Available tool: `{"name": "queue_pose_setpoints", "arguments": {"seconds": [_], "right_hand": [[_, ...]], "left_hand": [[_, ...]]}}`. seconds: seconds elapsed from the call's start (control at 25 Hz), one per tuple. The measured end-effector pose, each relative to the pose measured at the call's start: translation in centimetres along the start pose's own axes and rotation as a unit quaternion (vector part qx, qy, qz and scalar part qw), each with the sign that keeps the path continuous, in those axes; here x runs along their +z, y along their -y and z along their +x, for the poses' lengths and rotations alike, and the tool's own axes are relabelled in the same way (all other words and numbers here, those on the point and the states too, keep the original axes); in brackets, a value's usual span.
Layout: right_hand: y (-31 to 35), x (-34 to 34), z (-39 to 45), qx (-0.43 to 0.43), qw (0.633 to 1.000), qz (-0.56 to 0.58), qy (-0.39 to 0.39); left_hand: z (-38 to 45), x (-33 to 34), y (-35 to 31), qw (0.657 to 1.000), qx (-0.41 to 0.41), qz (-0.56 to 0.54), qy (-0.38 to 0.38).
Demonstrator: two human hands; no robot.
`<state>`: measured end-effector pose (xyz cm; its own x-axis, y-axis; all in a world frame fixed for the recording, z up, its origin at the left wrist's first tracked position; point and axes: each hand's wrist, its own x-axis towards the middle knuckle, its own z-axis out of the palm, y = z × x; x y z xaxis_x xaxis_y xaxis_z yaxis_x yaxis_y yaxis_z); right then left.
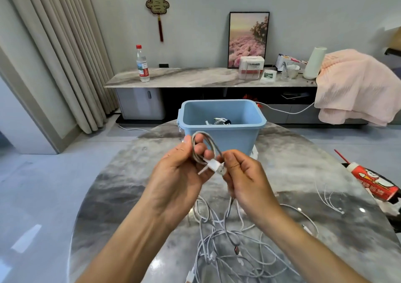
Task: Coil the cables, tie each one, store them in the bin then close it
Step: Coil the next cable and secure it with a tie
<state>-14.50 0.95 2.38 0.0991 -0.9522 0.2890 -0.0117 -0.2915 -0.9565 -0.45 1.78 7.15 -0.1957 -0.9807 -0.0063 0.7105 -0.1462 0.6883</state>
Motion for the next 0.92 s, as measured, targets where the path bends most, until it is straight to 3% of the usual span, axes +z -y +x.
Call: {"name": "queue_pose_setpoints", "arguments": {"seconds": [0.16,0.28,0.4,0.52,0.6,0.76,0.84,0.92], "right_hand": [[-0.4,1.7,-1.1,0.017,0.984,-0.163,0.066],[0.5,1.9,-1.2,0.104,0.978,-0.122,0.136],[0.8,1.3,-1.4,0.144,0.973,-0.079,0.160],[-0.9,0.7,-2.2,0.115,0.953,-0.209,0.188],[-1.9,0.2,-2.5,0.073,0.953,-0.242,0.168],[-2.6,-2.0,-0.8,0.055,0.978,-0.137,0.146],[-3.9,-4.7,0.2,0.147,0.982,-0.114,0.040],[-6.1,-8.6,0.6,0.286,0.943,-0.110,-0.128]], "left_hand": [[0.5,-1.0,0.2,0.992,0.071,0.078,-0.072],[0.4,-1.1,0.4,0.982,0.095,0.133,-0.095],[0.4,-0.8,0.1,0.987,0.091,0.095,-0.091],[0.2,-0.7,-1.1,0.991,0.113,0.022,-0.063],[0.2,-1.1,-2.7,0.990,0.129,-0.027,-0.055],[0.1,-3.0,-7.1,0.974,0.189,-0.111,-0.058],[0.2,-5.3,-10.0,0.958,0.237,-0.161,-0.029],[0.2,-8.3,-12.7,0.938,0.268,-0.222,0.007]]}}
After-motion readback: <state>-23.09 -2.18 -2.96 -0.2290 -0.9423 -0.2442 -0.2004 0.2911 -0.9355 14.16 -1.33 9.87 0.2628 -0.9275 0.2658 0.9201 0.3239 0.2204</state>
